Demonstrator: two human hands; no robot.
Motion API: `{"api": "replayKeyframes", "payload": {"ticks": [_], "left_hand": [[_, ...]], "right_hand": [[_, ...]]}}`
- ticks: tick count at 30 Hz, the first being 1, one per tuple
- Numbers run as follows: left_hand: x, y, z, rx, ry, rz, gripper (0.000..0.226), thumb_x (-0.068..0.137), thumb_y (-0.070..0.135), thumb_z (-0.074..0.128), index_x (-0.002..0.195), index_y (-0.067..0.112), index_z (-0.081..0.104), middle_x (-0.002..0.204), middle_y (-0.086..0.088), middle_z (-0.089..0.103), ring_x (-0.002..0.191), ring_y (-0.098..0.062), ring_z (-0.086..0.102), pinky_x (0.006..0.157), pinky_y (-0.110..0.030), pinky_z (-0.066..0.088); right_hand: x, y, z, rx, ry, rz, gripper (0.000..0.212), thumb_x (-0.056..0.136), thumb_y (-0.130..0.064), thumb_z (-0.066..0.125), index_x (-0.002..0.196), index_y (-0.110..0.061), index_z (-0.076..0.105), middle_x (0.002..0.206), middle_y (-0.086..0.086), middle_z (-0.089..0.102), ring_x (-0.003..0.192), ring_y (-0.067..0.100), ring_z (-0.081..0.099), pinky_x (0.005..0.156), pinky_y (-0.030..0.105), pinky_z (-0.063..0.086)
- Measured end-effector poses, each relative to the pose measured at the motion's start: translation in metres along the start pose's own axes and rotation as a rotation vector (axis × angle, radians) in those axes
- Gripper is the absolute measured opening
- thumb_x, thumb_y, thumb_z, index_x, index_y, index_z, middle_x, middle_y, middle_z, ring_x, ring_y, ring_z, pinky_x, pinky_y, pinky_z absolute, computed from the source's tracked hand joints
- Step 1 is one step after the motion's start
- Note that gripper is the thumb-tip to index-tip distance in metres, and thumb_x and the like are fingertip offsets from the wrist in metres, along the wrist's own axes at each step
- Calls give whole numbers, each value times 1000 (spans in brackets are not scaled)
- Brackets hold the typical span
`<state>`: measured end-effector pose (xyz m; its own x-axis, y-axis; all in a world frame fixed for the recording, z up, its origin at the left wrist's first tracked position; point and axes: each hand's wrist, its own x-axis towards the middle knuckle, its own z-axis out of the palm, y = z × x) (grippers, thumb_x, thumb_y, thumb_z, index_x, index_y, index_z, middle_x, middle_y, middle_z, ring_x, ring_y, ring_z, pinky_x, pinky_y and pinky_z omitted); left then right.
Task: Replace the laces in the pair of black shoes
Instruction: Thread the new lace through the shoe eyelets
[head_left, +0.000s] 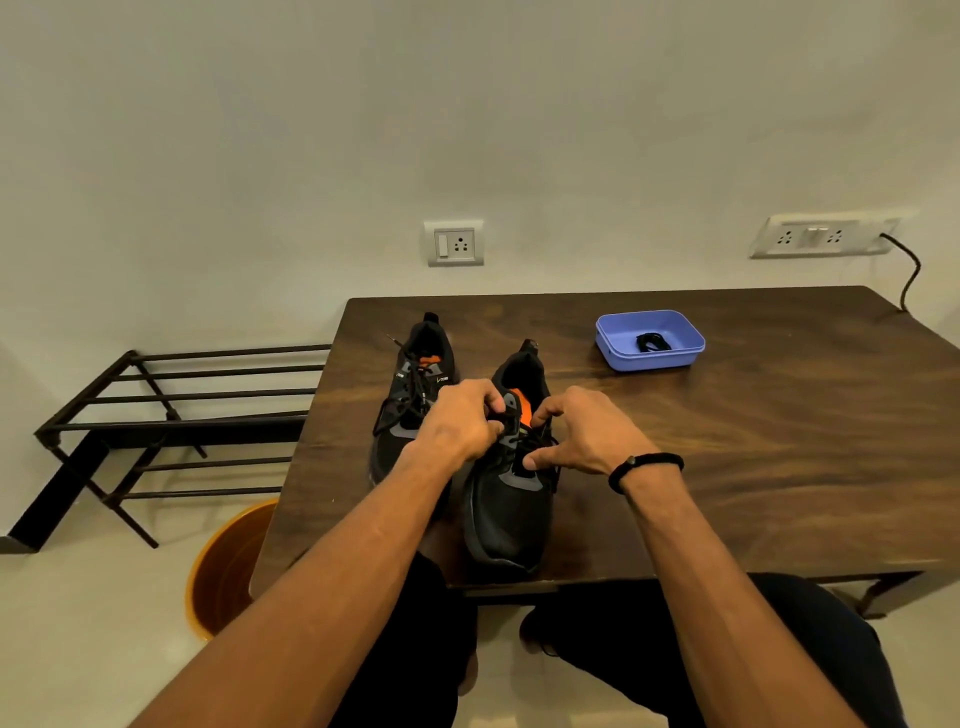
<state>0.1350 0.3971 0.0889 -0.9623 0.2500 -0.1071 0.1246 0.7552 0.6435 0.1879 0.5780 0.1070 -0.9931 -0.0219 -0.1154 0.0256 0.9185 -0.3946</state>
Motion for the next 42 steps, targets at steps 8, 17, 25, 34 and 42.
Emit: {"api": "replayKeyframes", "payload": {"ticks": [8,17,25,34,42], "left_hand": [[-4,5,-14,117,282,10,10,96,30,69,87,31,65,89,11,69,86,-13,65,76,-34,51],[-6,-2,-29,42,528,-71,48,91,24,73,133,32,51,136,-7,43,126,-26,42,101,-41,46],[0,7,-11,222,103,67,9,86,26,79,80,26,73,85,9,72,102,-14,64,96,-38,38],[-5,7,-8,229,20,93,18,86,28,79,93,30,61,88,8,70,88,-15,67,90,-46,55],[-9,6,-6,411,18,33,4,95,22,56,97,26,55,101,1,66,100,-27,64,99,-51,44]], "right_hand": [[1,-2,3,12,-10,4,57,66,-45,95,115,-27,73,121,0,65,117,21,58,89,33,47],[0,1,-4,28,-21,64,57,60,-48,97,109,-29,74,124,-1,68,119,21,59,97,41,52],[-1,-6,2,-18,-10,13,62,61,-45,97,116,-28,73,123,-1,67,114,20,60,86,34,49],[-3,-11,4,-53,11,16,65,60,-52,95,117,-31,71,118,-2,62,113,21,58,92,44,55],[-2,-7,5,-136,4,62,62,58,-56,95,112,-37,69,116,-5,62,120,26,51,94,50,53]]}}
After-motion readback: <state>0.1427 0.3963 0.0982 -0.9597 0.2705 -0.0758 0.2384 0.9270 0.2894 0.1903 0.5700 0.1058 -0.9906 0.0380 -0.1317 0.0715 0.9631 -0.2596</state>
